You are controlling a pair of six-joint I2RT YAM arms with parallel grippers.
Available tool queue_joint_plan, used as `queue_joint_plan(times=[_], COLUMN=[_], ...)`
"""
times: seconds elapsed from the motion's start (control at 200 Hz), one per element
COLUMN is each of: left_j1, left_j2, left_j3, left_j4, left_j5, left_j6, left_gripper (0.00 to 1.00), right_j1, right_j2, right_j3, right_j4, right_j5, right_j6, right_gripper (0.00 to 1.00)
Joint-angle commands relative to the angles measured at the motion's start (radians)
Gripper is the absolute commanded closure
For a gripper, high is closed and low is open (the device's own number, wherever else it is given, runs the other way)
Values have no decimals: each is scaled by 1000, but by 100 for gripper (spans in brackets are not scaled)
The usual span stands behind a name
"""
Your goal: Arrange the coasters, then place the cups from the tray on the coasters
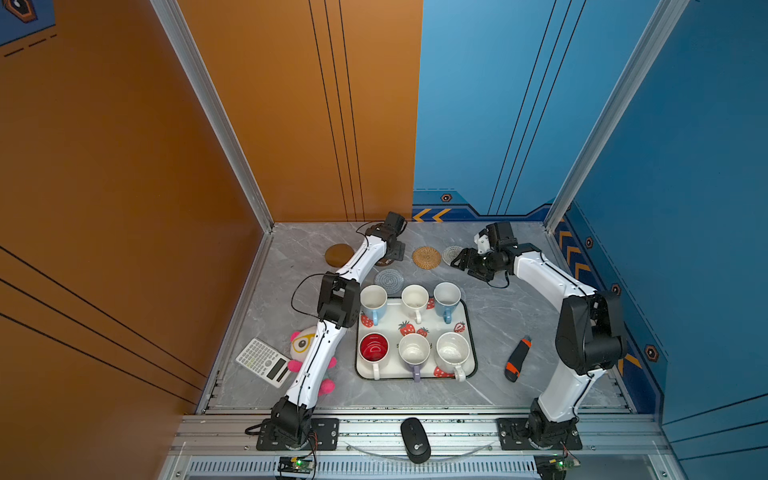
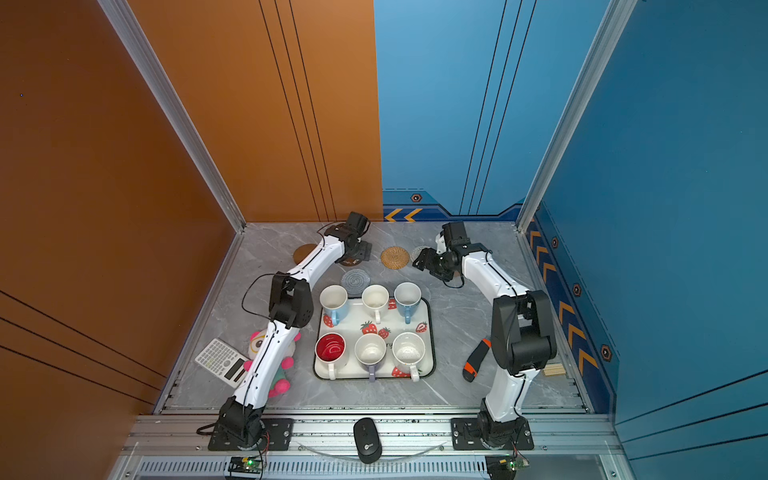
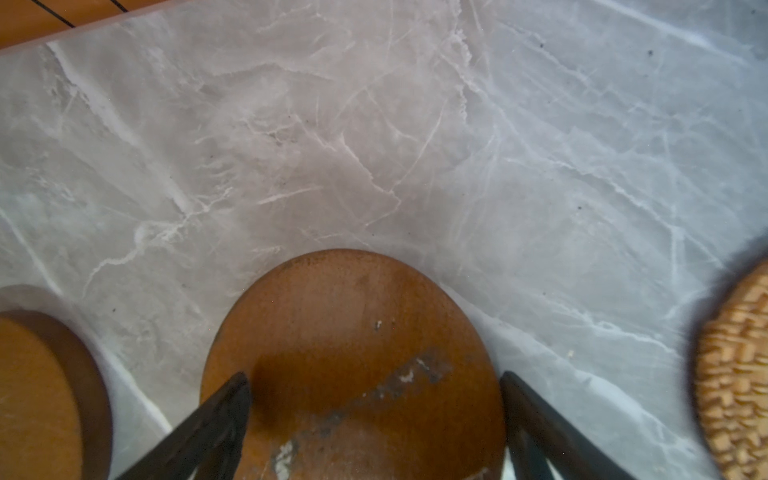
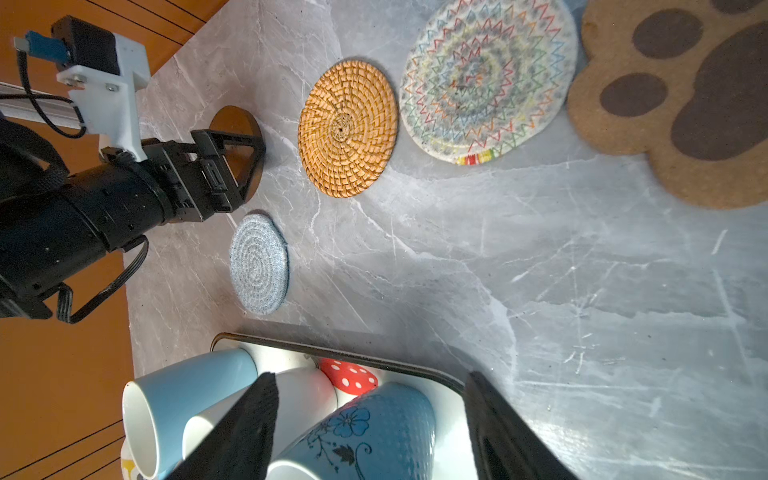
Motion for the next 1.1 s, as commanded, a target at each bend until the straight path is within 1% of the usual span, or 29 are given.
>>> queue_joint_plan(times=[0.0,0.21,0.516,0.966,1.092], left_j1=[17,45,79,82,78], left_j2=[17,1,-50,-86,-108], left_j3=[-16,-56,-131,-138,-106], left_j4=[-90,-149,-164,-193,-192], left_j5=[41,60,56,43,41], left_j6=[-21,-43,-61,-54,-55], left_gripper=[7,9,11,11,11], right_j1=[-3,1,9,12,14], right_j2=[-8,-3,0,-10,-14], right_j3=[-11,-4,-5,-15,-18], right_j4=[21,21,23,26,26], right_j5=[-11,-12,-15,-14,-15], right_j6=[15,17,20,18,18], right_gripper=[30,30,30,30,30])
